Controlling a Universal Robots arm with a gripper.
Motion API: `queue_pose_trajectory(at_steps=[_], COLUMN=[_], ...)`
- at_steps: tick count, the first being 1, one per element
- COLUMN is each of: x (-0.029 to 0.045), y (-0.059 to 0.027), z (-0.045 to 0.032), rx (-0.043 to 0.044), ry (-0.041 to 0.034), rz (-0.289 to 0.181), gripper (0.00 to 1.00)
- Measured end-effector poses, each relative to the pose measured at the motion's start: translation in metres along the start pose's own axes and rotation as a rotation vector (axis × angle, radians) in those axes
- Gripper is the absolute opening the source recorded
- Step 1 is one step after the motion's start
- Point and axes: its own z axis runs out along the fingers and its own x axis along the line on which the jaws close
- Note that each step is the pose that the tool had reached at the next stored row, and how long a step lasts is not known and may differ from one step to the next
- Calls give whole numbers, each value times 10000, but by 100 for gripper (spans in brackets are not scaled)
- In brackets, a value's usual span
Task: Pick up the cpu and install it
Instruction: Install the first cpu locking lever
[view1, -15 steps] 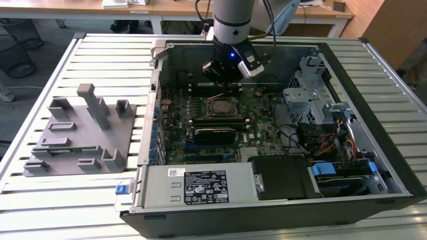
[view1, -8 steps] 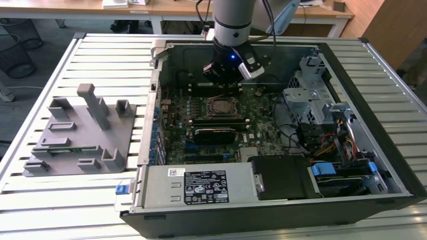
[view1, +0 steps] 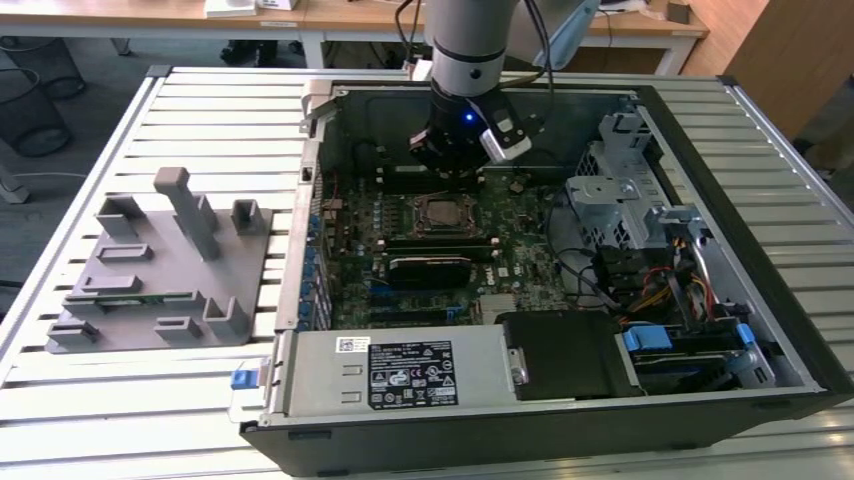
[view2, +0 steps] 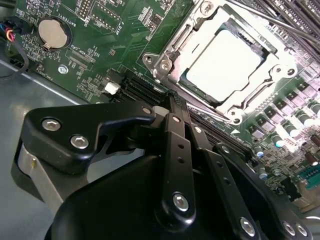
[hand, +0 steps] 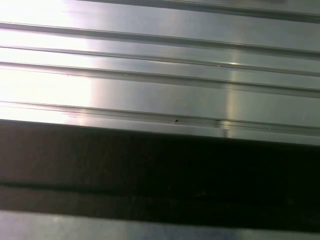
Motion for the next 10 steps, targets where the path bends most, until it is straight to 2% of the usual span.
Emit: queue_pose_trajectory(at_steps=[10], x=[-1], y=[-1], z=[16], rx=[-2], ry=[-1], rz=[0], gripper=[11])
